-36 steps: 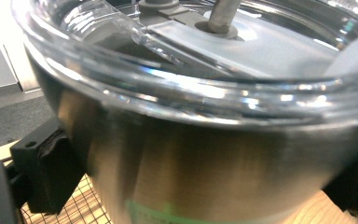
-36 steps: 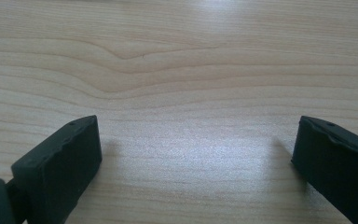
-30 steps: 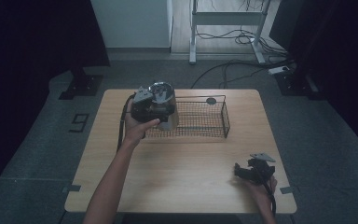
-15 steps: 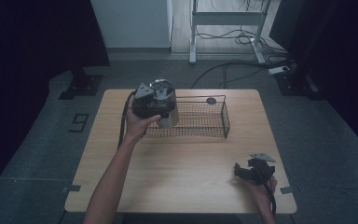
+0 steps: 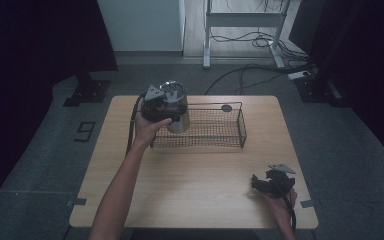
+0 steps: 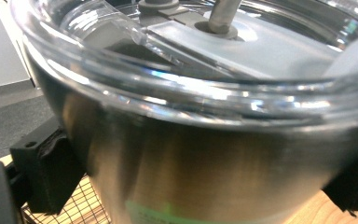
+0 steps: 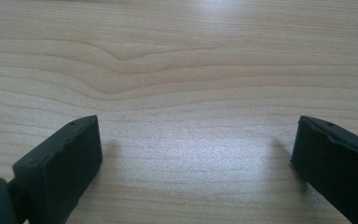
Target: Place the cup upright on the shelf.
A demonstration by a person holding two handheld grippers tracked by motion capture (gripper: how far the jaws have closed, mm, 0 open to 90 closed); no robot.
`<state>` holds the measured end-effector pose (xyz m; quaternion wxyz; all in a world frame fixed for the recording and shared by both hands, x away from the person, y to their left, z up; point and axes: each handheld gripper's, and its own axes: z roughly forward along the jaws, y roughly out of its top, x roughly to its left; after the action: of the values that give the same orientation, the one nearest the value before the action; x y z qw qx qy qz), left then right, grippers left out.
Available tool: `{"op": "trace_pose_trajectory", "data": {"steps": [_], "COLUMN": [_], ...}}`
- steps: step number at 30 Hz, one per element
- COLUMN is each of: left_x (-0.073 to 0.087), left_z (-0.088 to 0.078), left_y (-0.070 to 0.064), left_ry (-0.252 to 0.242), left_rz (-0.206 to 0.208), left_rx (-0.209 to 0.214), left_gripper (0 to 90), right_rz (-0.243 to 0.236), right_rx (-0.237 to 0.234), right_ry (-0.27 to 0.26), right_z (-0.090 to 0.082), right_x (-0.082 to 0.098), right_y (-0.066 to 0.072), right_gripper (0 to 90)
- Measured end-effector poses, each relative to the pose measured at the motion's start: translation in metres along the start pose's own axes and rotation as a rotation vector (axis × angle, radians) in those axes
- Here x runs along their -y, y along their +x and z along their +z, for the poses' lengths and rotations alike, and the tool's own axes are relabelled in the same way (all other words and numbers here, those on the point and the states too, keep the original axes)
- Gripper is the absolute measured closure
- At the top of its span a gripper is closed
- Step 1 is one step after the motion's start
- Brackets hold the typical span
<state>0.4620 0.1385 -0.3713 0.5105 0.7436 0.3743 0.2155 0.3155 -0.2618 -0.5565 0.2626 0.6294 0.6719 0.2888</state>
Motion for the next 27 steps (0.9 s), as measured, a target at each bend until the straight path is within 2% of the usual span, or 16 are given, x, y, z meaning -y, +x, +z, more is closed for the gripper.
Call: {"op": "trace_pose_trajectory", "data": {"steps": [11, 23, 27], "left_x": [0.002, 0.005, 0.008], "left_z": [0.012, 0.023, 0.027], "left_y": [0.008, 0.015, 0.017], "left_ry": [0.016, 0.026, 0.028], "left_rz": [-0.006, -0.015, -0.03], "left_rx": [-0.008, -0.035, -0.039], "left_gripper": [3.9, 3.9, 3.9], "right_rz": [0.0, 0.001, -0.001], "right_rx": [0.001, 0.002, 0.003], "right_ry": [-0.001, -0.002, -0.003], "right_z": [0.0, 0.0, 0.0], "right_x": [0.0, 0.0, 0.0], "right_y": [0.0, 0.0, 0.0], "right_gripper": [1.6, 2.0, 2.1]}}
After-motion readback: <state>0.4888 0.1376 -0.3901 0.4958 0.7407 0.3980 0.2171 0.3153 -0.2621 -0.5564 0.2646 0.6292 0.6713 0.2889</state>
